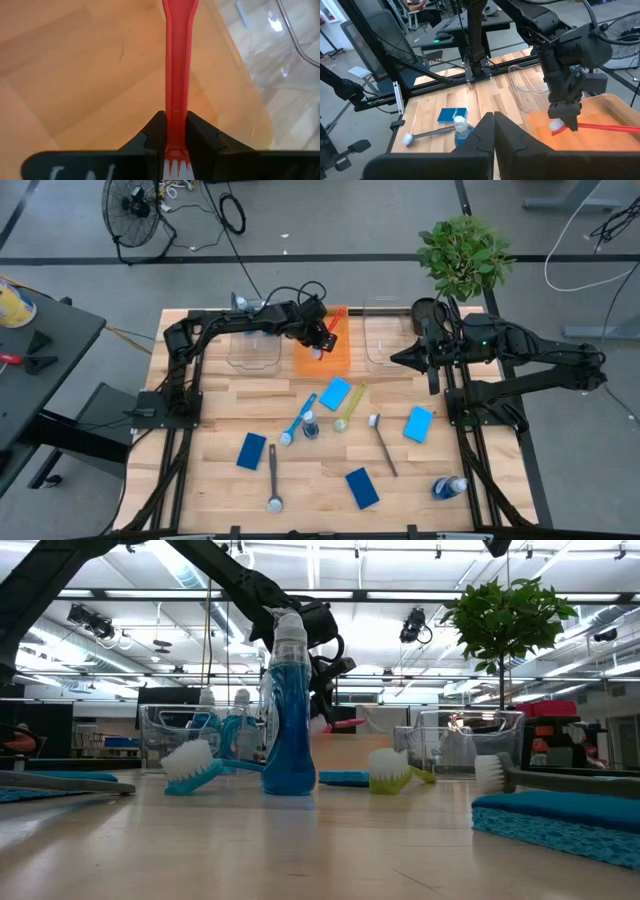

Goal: Pick & Place Kitchen Sink Supplies
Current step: Put the red dish brush into the orange bin

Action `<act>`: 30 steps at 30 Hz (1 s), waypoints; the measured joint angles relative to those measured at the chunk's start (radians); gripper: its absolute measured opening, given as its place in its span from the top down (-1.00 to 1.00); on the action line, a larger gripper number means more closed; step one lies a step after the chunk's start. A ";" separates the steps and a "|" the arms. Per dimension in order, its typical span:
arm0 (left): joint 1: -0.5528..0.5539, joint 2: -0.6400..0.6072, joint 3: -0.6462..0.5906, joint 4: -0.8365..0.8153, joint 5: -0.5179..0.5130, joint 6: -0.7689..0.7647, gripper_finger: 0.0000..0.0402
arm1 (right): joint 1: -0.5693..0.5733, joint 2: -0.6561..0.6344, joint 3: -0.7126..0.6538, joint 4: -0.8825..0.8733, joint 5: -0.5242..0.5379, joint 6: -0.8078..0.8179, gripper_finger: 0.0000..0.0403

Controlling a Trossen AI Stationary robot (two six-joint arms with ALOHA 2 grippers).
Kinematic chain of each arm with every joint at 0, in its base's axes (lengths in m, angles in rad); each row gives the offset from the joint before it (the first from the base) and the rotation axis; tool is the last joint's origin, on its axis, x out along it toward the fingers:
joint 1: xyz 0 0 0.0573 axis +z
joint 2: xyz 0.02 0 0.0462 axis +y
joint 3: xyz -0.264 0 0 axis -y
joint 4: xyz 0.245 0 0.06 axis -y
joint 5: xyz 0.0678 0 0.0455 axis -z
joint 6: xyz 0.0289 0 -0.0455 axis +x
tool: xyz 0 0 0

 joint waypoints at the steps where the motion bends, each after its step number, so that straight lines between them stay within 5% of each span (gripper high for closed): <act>1: 0.000 0.000 0.000 0.000 0.000 0.000 0.69 | 0.000 0.000 0.000 0.000 0.000 0.000 0.97; 24: 0.000 0.000 0.000 0.000 -0.014 0.002 0.65 | 0.000 0.000 0.000 0.000 0.000 0.000 0.97; 30: 0.000 0.000 0.000 0.000 -0.024 -0.003 0.47 | 0.000 0.000 0.000 0.000 0.000 0.000 0.97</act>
